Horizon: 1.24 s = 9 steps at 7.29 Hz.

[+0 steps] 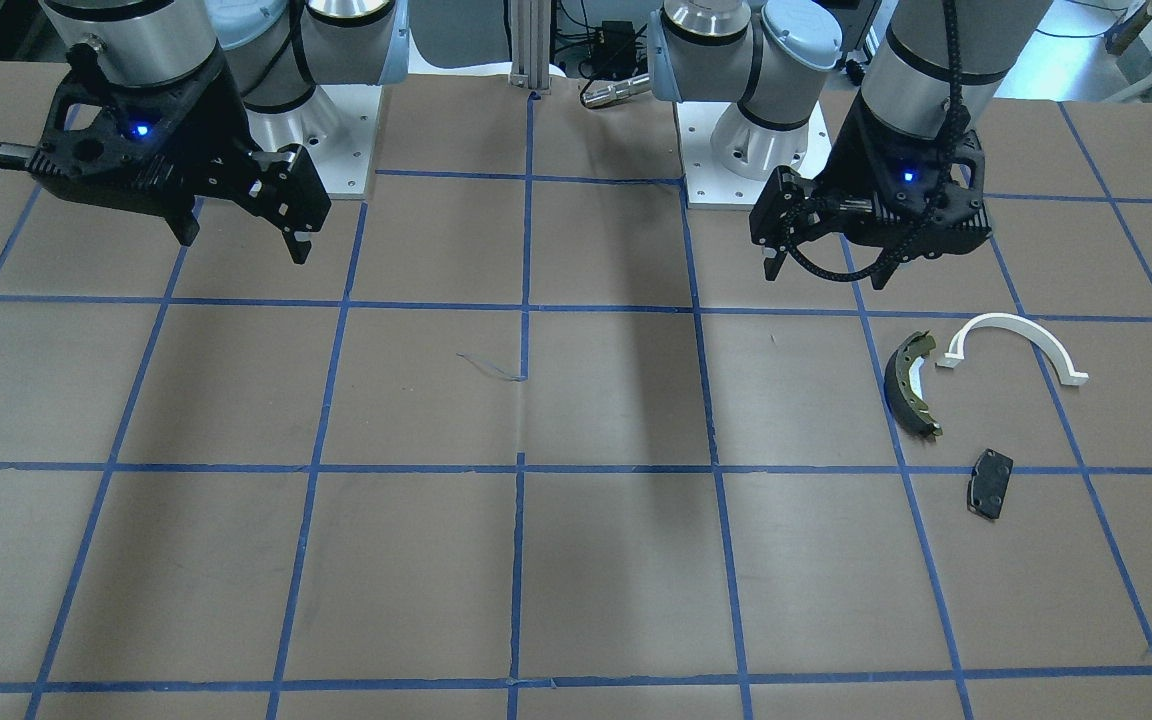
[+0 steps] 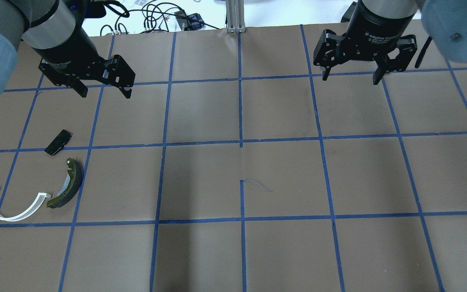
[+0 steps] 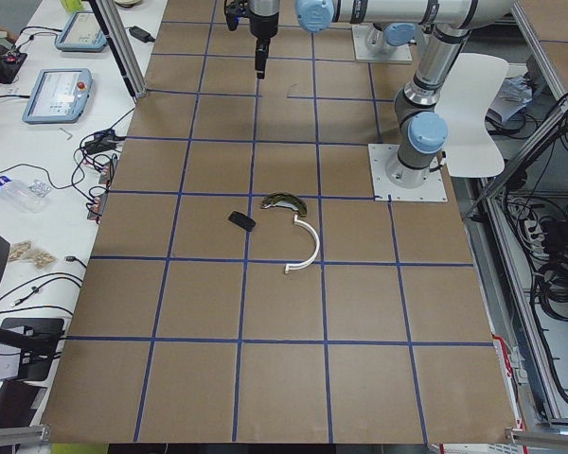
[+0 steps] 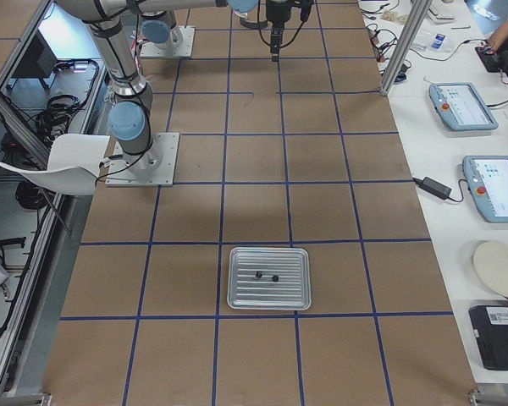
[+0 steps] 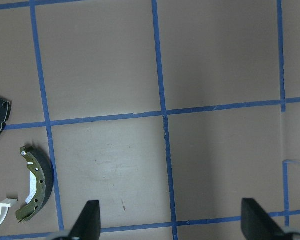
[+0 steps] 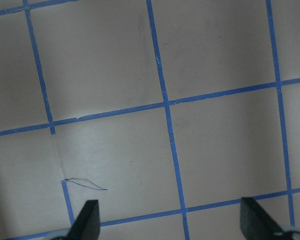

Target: Place bearing gear from tray to pile

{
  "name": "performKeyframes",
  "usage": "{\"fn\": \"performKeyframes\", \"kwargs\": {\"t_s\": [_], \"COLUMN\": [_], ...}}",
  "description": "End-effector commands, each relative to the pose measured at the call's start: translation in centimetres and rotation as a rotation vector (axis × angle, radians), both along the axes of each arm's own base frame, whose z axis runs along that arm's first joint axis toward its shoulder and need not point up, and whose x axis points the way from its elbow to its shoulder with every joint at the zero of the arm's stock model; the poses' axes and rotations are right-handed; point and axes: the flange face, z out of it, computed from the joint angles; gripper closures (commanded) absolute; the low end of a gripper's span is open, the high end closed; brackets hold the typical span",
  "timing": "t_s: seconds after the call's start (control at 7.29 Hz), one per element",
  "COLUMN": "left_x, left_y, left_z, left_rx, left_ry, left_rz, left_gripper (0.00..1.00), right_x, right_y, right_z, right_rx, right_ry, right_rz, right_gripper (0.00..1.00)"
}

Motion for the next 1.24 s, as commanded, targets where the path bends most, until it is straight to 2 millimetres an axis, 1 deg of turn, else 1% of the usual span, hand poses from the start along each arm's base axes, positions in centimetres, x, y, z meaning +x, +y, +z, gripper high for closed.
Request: {"fn": "performKeyframes", "kwargs": {"t_s": [0.0,0.27,0.41,0.69,0.82,0.96,1.1], "left_x": [0.01,-0.01,-0.01,0.00,-0.01,-0.01,-0.01], "left_y": [0.00,0.00,0.00,-0.01,0.00,0.02,0.02], "left_z": [-0.01,-0.01,-0.01,0.01,-0.07,-0.15,-0.15], "left_rx": [0.000,0.000,0.000,-0.001,0.000,0.002,0.002], "left_ry": [-0.001,0.001,0.000,0.001,0.001,0.001,0.001], "left_rz": [0.001,0.000,-0.001,0.000,0.000,0.000,0.000], "left_gripper": [0.00,0.00,0.00,0.00,0.00,0.00,0.00], "right_x": [0.00,-0.02,-0.02,-0.15,-0.17,-0.17,-0.20], "right_y": [-0.18,-0.09,-0.09,-0.28,-0.18,0.16,0.08], "right_z": [-0.06,0.10,-0.16,0.17,0.46,0.42,0.37], "right_rx": [-0.012,-0.011,-0.003,-0.011,-0.010,0.012,0.016], "right_ry": [0.002,0.004,0.004,0.007,0.008,0.007,0.010], "right_rz": [0.028,0.030,0.031,0.111,0.112,0.114,0.114], "right_gripper": [0.00,0.00,0.00,0.00,0.00,0.00,0.00]}}
